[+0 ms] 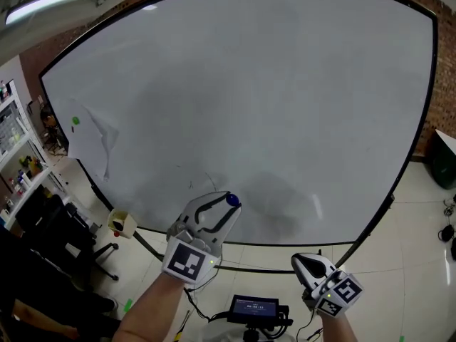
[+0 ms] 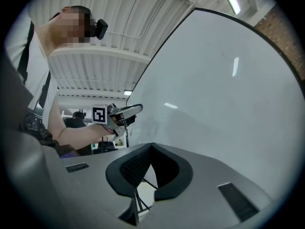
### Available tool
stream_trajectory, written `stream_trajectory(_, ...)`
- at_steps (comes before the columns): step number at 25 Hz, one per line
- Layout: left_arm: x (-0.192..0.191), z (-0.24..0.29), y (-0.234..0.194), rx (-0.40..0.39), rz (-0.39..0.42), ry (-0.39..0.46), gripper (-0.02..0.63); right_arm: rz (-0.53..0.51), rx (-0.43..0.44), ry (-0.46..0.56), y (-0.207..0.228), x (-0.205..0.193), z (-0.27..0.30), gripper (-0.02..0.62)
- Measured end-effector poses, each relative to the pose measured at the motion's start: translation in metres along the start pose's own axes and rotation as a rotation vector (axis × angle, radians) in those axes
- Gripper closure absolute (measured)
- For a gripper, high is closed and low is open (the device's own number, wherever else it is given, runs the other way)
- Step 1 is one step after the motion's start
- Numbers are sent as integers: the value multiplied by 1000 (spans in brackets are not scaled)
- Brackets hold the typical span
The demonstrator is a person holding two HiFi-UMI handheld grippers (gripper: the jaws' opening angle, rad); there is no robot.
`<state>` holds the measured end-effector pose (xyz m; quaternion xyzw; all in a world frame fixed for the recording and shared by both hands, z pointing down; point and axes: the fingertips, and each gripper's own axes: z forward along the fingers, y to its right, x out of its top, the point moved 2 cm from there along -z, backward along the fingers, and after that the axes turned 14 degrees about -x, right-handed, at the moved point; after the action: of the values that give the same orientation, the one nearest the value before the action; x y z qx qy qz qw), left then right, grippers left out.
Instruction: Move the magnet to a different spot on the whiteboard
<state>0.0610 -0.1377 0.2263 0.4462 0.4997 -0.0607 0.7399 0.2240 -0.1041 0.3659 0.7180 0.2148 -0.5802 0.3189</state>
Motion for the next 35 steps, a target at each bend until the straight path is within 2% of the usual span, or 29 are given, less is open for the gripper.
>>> stream_trajectory(2,8,9,-5,6,52,-21,446,1,-8,3,4,2,0,563)
stream_trajectory(4,11,17,-12,27,124,-92,446,4,-14,1,7,1,2,563)
stream_trajectory(7,10,33,-17,51,289,-196,446,3,-19,1,10,1,9,563)
stream_trajectory(9,12,44,-20,53,371,-228,446,2,-19,1,9,1,13,563)
stream_trajectory(11,16,56,-26,59,415,-244,446,2,-21,-4,10,0,14,562)
stream_trajectory(15,28,74,-41,91,443,-243,446,9,-39,-8,15,-3,14,561)
stream_trajectory(21,37,89,-61,148,395,-251,446,13,-45,-4,14,-6,13,563)
stream_trajectory(25,40,100,-66,160,380,-246,446,12,-73,3,22,-4,7,563)
stream_trajectory(32,43,110,-66,159,418,-206,446,1,-94,18,30,1,5,561)
stream_trajectory(35,41,118,-65,153,468,-201,446,-5,-99,19,33,2,7,563)
